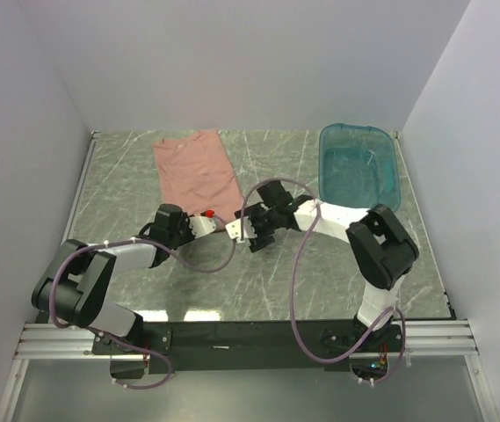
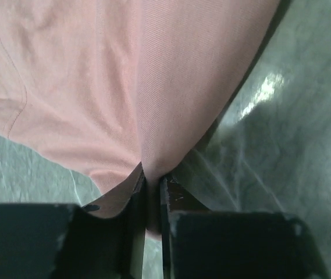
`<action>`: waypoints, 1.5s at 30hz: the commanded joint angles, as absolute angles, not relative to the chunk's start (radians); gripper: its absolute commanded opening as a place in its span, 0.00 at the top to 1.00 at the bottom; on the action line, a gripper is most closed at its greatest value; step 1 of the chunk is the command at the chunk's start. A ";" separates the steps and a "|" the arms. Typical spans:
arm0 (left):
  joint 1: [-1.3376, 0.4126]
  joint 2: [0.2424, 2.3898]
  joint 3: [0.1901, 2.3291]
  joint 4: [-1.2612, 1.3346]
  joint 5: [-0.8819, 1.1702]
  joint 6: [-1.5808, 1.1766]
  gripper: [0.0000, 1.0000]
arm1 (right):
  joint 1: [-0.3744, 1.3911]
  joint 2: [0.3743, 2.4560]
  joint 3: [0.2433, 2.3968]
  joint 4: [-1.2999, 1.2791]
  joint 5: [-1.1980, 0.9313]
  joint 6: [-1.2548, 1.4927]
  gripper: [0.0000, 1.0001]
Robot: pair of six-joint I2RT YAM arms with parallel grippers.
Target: Fold and stack the t-shirts
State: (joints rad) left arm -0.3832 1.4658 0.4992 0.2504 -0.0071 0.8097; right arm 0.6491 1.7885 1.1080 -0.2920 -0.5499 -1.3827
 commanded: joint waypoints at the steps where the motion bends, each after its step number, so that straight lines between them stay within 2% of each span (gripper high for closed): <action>1: -0.385 1.407 0.472 0.247 -0.009 0.811 0.85 | 0.672 1.833 1.094 -0.074 -0.411 -1.425 0.22; 8: -0.387 1.361 0.466 0.230 0.032 0.813 0.87 | 0.687 1.930 1.109 0.037 -0.336 -1.416 0.25; 11: -0.387 1.353 0.465 0.224 0.046 0.808 0.87 | 0.698 1.959 1.101 0.060 -0.322 -1.440 0.33; 12: -0.387 1.351 0.462 0.225 0.048 0.807 0.87 | 0.701 1.966 1.103 0.060 -0.319 -1.445 0.42; 14: -0.387 1.344 0.459 0.227 0.054 0.807 0.88 | 0.700 1.983 1.101 0.061 -0.318 -1.456 0.53; 15: -0.387 1.342 0.456 0.230 0.057 0.805 0.88 | 0.701 1.982 1.098 0.074 -0.333 -1.445 0.64; 18: -0.387 1.341 0.453 0.226 0.067 0.808 0.91 | 0.698 1.976 1.083 0.083 -0.334 -1.469 0.82; 22: -0.387 1.325 0.451 0.207 0.087 0.813 0.96 | 0.695 1.942 1.060 0.066 -0.354 -1.479 1.00; 23: -0.387 1.318 0.449 0.198 0.104 0.818 1.00 | 0.690 1.928 1.054 0.055 -0.377 -1.480 1.00; 32: -0.446 1.137 0.391 0.103 0.195 0.827 1.00 | 0.660 1.715 0.904 -0.043 -0.506 -1.462 1.00; 39: -0.671 1.055 0.400 -0.096 0.204 0.724 1.00 | 0.672 1.511 0.802 -0.250 -0.607 -1.437 1.00; 45: -0.807 0.999 0.491 -0.297 0.267 0.631 1.00 | 0.672 1.300 0.752 -0.448 -0.649 -1.378 1.00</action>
State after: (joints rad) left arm -0.7498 1.0355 0.4160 -0.1825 0.2020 0.7124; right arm 0.6651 1.3861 0.7620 -0.3096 -0.5900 -1.4231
